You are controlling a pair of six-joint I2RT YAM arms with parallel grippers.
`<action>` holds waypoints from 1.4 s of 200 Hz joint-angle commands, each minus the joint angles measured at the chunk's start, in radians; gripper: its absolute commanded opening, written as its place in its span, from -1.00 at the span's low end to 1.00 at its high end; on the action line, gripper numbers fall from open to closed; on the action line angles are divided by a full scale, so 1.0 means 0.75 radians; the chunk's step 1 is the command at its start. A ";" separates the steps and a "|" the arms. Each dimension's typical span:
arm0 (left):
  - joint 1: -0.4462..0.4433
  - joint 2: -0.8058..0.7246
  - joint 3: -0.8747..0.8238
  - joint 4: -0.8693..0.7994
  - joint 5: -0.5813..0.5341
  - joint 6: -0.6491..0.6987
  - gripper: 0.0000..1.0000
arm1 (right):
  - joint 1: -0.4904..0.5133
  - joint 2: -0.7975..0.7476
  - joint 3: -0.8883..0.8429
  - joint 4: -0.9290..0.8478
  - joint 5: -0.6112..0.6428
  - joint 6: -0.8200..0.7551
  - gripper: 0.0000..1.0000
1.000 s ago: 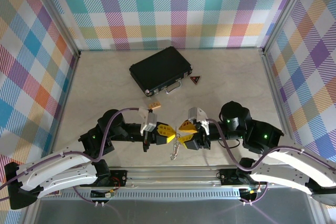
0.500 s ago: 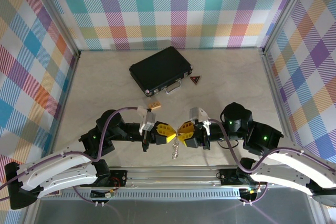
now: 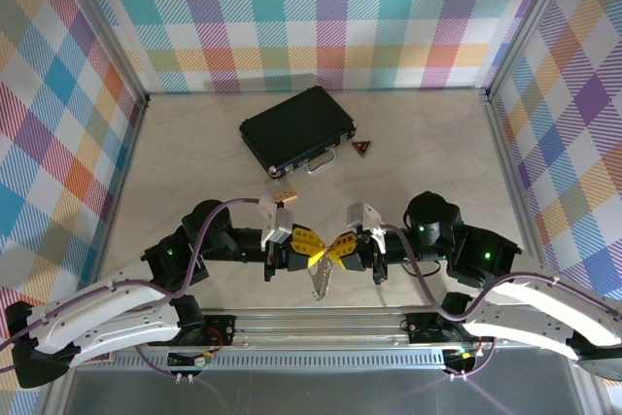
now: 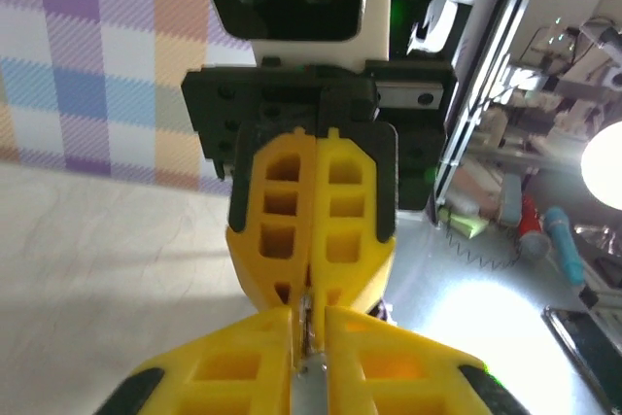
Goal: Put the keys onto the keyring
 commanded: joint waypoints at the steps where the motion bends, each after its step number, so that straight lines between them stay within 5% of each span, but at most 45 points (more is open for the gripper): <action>1: -0.013 -0.011 0.143 -0.335 -0.075 0.155 -0.42 | 0.004 0.059 0.109 -0.134 0.094 -0.090 -1.00; 52: -0.014 0.117 0.330 -0.690 -0.109 0.307 -0.31 | 0.041 0.225 0.263 -0.376 0.214 -0.195 -1.00; 190: -0.013 0.230 0.299 -0.588 -0.095 0.333 -0.41 | 0.048 0.256 0.285 -0.388 0.003 -0.204 -1.00; 228: -0.013 0.229 0.283 -0.570 -0.073 0.324 -0.71 | 0.048 0.239 0.271 -0.355 -0.016 -0.192 -1.00; 264: -0.013 0.211 0.251 -0.541 -0.048 0.305 -0.79 | 0.047 0.234 0.273 -0.346 -0.010 -0.183 -1.00; 280: -0.013 0.200 0.235 -0.533 -0.048 0.298 -1.00 | 0.047 0.231 0.277 -0.341 -0.015 -0.180 -1.00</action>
